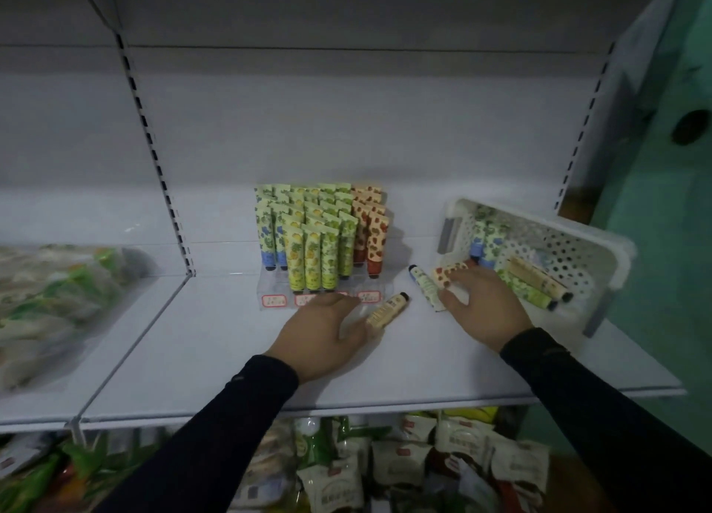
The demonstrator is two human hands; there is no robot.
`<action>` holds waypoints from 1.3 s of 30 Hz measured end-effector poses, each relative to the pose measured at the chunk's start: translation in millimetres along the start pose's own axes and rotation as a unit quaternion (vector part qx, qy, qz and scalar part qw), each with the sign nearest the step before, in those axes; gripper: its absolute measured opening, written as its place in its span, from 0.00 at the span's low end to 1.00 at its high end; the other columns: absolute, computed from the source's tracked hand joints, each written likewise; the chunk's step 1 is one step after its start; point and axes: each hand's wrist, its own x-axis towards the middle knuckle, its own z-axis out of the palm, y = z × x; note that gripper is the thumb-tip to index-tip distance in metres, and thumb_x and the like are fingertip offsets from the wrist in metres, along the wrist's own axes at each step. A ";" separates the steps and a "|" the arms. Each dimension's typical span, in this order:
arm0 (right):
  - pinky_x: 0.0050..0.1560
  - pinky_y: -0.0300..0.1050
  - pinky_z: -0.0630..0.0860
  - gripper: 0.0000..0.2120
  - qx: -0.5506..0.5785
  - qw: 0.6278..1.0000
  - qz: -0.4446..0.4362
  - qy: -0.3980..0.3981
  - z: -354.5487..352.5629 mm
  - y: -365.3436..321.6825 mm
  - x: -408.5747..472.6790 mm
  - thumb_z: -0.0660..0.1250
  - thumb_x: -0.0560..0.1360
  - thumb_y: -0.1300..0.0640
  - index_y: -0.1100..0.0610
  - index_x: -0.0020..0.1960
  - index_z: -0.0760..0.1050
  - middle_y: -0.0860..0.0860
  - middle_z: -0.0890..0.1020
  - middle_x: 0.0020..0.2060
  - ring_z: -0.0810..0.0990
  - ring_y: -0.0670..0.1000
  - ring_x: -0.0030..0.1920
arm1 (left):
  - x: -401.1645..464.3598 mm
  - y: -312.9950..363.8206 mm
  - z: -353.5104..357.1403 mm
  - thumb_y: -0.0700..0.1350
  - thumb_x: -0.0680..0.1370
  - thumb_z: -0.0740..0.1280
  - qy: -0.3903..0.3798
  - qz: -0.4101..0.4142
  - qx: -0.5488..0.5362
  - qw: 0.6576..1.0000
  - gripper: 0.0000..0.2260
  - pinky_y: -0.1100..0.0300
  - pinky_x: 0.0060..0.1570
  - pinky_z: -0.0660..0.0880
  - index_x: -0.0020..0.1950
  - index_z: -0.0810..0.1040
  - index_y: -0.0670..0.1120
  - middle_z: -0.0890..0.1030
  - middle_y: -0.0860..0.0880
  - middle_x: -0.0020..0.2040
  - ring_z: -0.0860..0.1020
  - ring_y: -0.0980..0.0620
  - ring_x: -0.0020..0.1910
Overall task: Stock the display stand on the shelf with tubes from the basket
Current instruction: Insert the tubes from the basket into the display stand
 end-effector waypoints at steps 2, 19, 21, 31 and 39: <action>0.61 0.49 0.71 0.24 -0.022 0.998 0.050 -0.009 -0.7 18.3 6.7 0.64 0.77 0.45 0.60 0.66 0.73 0.60 0.76 0.60 0.72 0.60 0.62 | 12.2 14.9 8.9 0.64 0.76 0.53 -0.016 0.019 0.006 1.000 0.29 0.56 0.55 0.71 0.66 0.76 0.46 0.79 0.46 0.60 0.75 0.46 0.58; 0.55 0.43 0.73 0.21 0.221 0.968 0.116 -0.016 -13.7 -1.5 8.9 0.69 0.75 0.59 0.58 0.67 0.73 0.51 0.79 0.57 0.77 0.54 0.59 | 54.3 60.8 29.8 0.40 0.79 0.62 -0.008 -0.101 -0.200 0.975 0.18 0.58 0.44 0.69 0.69 0.69 0.45 0.77 0.42 0.56 0.76 0.45 0.49; 0.48 0.42 0.76 0.21 0.300 0.944 0.113 -0.079 -13.0 -18.5 4.1 0.71 0.73 0.62 0.58 0.66 0.73 0.48 0.79 0.51 0.78 0.52 0.54 | 54.0 67.1 27.6 0.40 0.78 0.64 0.003 -0.157 -0.327 0.932 0.13 0.57 0.35 0.72 0.61 0.72 0.47 0.78 0.43 0.49 0.75 0.48 0.40; 0.66 0.47 0.72 0.16 0.504 0.780 0.080 -0.364 -3.7 -44.0 -6.4 0.58 0.78 0.70 0.57 0.60 0.77 0.57 0.82 0.55 0.79 0.51 0.56 | 39.7 52.5 28.0 0.45 0.78 0.69 0.092 -0.219 -0.466 0.852 0.10 0.59 0.33 0.70 0.42 0.70 0.48 0.73 0.51 0.33 0.72 0.54 0.31; 0.60 0.47 0.71 0.25 0.003 0.997 0.057 -0.059 26.0 -10.5 19.0 0.67 0.76 0.46 0.59 0.67 0.70 0.58 0.75 0.63 0.74 0.58 0.61 | 25.7 31.9 17.6 0.46 0.80 0.65 0.080 -0.236 -0.466 0.849 0.01 0.42 0.52 0.79 0.50 0.73 0.50 0.81 0.44 0.47 0.83 0.40 0.48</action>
